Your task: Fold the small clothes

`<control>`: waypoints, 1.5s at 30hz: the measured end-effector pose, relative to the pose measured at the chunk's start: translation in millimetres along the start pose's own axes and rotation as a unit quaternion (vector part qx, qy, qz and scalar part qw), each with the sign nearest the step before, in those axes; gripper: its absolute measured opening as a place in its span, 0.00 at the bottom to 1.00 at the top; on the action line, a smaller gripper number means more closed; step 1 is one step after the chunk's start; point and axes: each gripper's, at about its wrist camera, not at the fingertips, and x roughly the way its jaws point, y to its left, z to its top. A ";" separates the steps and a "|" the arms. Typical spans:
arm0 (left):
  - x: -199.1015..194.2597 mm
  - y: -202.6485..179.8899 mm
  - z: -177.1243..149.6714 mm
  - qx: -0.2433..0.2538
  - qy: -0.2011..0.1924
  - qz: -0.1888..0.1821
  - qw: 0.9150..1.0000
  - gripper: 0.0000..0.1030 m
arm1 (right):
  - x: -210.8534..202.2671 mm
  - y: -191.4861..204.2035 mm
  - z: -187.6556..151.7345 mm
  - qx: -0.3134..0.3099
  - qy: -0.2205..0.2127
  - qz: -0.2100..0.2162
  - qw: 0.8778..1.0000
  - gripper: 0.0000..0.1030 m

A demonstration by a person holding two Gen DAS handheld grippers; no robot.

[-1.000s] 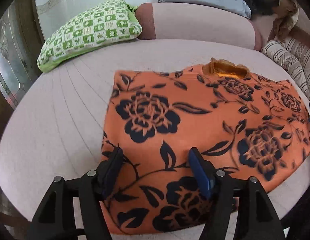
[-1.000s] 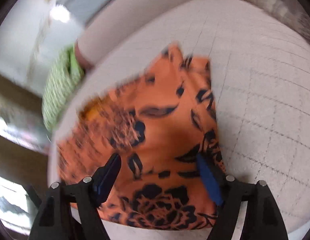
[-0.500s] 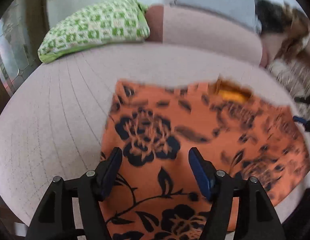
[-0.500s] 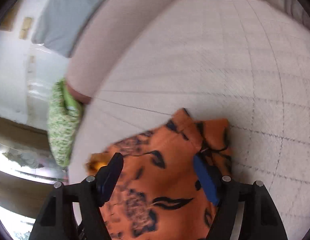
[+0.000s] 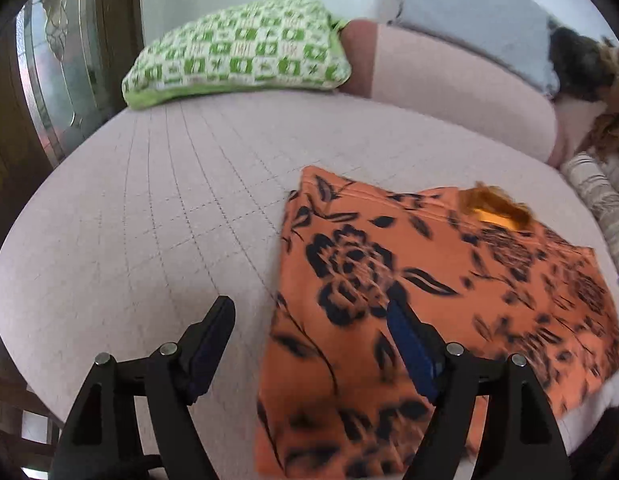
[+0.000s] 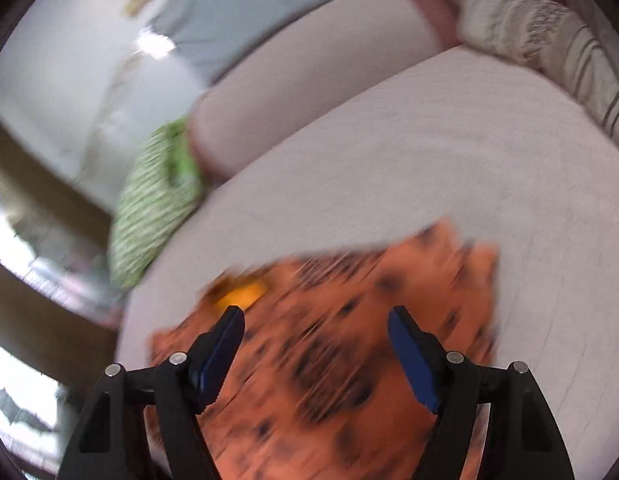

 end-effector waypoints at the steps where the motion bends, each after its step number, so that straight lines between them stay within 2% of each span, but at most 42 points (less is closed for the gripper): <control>1: -1.6 -3.4 -4.3 0.008 -0.006 -0.002 1.000 0.77 | 1.0 2.9 -19.0 0.000 0.013 0.012 1.000 0.79; 2: -0.8 -6.0 -10.5 0.019 -0.005 0.002 1.000 0.78 | 6.3 -1.4 -32.6 0.004 0.027 0.005 1.000 0.81; 3: 7.5 -8.4 -18.4 0.032 0.013 0.009 0.999 0.78 | 16.8 -14.5 -45.4 0.016 0.040 -0.027 0.999 0.81; 4: 23.8 -11.4 -27.2 0.051 0.050 0.019 0.997 0.79 | 23.8 -32.4 -50.1 0.036 0.047 -0.041 0.997 0.75; 5: 30.0 -10.2 -31.5 0.058 0.063 0.020 0.996 0.81 | 22.5 -41.5 -53.9 0.070 0.035 -0.043 0.996 0.68; 6: 24.4 -7.0 -29.7 0.049 0.050 0.016 0.997 0.80 | 12.5 -36.8 -52.7 0.081 0.025 -0.043 0.995 0.61; 7: 14.1 -4.4 -25.0 0.038 0.049 0.019 0.998 0.80 | 6.5 -29.9 -51.0 0.081 0.025 -0.048 0.995 0.63; 9: -13.3 0.5 -18.1 0.020 0.003 0.007 1.000 0.80 | -18.6 -8.9 -53.5 0.051 -0.002 -0.038 0.998 0.65; 10: -22.6 0.4 -17.4 0.020 -0.013 0.006 1.000 0.81 | -31.7 -2.1 -56.2 0.034 -0.015 -0.019 0.999 0.74; 11: -27.2 -0.5 -18.3 0.024 -0.017 0.006 1.000 0.82 | -38.4 2.0 -62.5 0.020 -0.027 -0.009 0.999 0.79; 12: -25.9 -1.0 -20.7 0.027 -0.010 0.005 1.000 0.82 | -37.0 -2.4 -67.5 0.022 -0.031 -0.016 0.999 0.85; 13: -20.2 -0.9 -25.3 0.027 0.005 0.005 1.000 0.82 | -29.2 -14.0 -72.8 0.036 -0.025 -0.035 0.998 0.85; 14: -8.7 0.0 -31.6 0.028 0.029 0.004 0.999 0.82 | -17.0 -37.1 -77.8 0.068 0.001 -0.062 0.996 0.85; 15: 9.3 -1.1 -40.7 0.035 0.069 0.010 0.997 0.82 | -8.7 -66.0 -85.4 0.123 0.024 -0.065 0.990 0.82; 16: 23.4 0.4 -46.8 0.039 0.095 0.016 0.995 0.85 | -15.3 -67.8 -85.9 0.137 -0.001 -0.047 0.989 0.79; 17: 22.6 3.0 -48.0 0.035 0.078 0.011 0.996 0.88 | -26.5 -64.3 -85.1 0.143 -0.018 -0.031 0.989 0.79; 19: 11.7 1.8 -40.8 0.041 0.076 0.031 0.996 0.87 | -39.8 -52.6 -82.8 0.126 -0.032 -0.030 0.991 0.79; 20: 3.8 0.9 -35.9 0.038 0.062 0.037 0.997 0.87 | -45.6 -47.7 -82.4 0.112 -0.037 -0.025 0.993 0.79; 22: -16.4 -4.5 -26.3 0.037 0.021 0.029 0.999 0.87 | -52.7 -46.0 -83.0 0.098 -0.039 -0.008 0.994 0.79; 24: -26.8 -11.5 -22.8 0.041 -0.002 0.021 0.999 0.87 | -52.8 -57.6 -87.6 0.117 -0.033 0.001 0.993 0.80; 25: -26.2 -15.1 -24.2 0.045 -0.003 0.020 0.999 0.87 | -47.2 -74.9 -92.3 0.147 -0.008 -0.016 0.989 0.80; 26: -15.8 -19.6 -28.9 0.059 0.016 0.019 0.998 0.87 | -41.1 -86.2 -96.3 0.175 0.007 -0.019 0.984 0.79; 27: -1.3 -23.3 -34.8 0.076 0.047 0.026 0.996 0.87 | -48.7 -89.1 -96.9 0.189 -0.012 -0.001 0.982 0.79; 28: 13.0 -25.0 -40.9 0.089 0.077 0.042 0.992 0.87 | -55.0 -85.2 -93.5 0.187 -0.017 0.004 0.982 0.79; 29: 15.2 -24.1 -42.1 0.086 0.080 0.045 0.992 0.87 | -59.0 -78.8 -89.2 0.174 -0.021 0.008 0.985 0.79; 31: 4.6 -21.0 -38.7 0.058 0.056 0.039 0.996 0.87 | -70.9 -60.6 -76.1 0.134 -0.039 0.010 0.990 0.79; 34: -9.8 -32.6 -25.3 0.059 0.021 0.032 0.998 0.87 | -69.3 -42.1 -44.1 0.090 -0.043 0.030 0.995 0.79; 36: -17.2 -47.8 -16.3 0.065 -0.002 0.017 0.998 0.87 | -51.9 -39.1 -18.3 0.085 -0.030 0.060 0.994 0.81; 38: -14.7 -57.5 -12.9 0.068 0.000 0.006 0.998 0.87 | -15.9 -45.2 6.3 0.087 -0.015 0.062 0.994 0.81; 40: -6.6 -66.4 -12.3 0.073 0.011 0.007 0.997 0.87 | 22.7 -66.2 21.2 0.097 0.009 0.035 0.995 0.82; 42: -9.3 -68.1 -16.2 0.070 0.021 0.013 0.997 0.87 | 55.6 -94.5 22.9 0.141 0.039 -0.001 0.989 0.81; 43: -10.4 -68.7 -15.6 0.068 0.024 0.011 0.997 0.87 | 54.4 -102.3 20.8 0.167 0.018 0.022 0.986 0.80; 45: -10.1 -70.4 -15.8 0.063 0.023 0.011 0.998 0.87 | 39.1 -88.0 20.6 0.144 0.003 0.022 0.989 0.80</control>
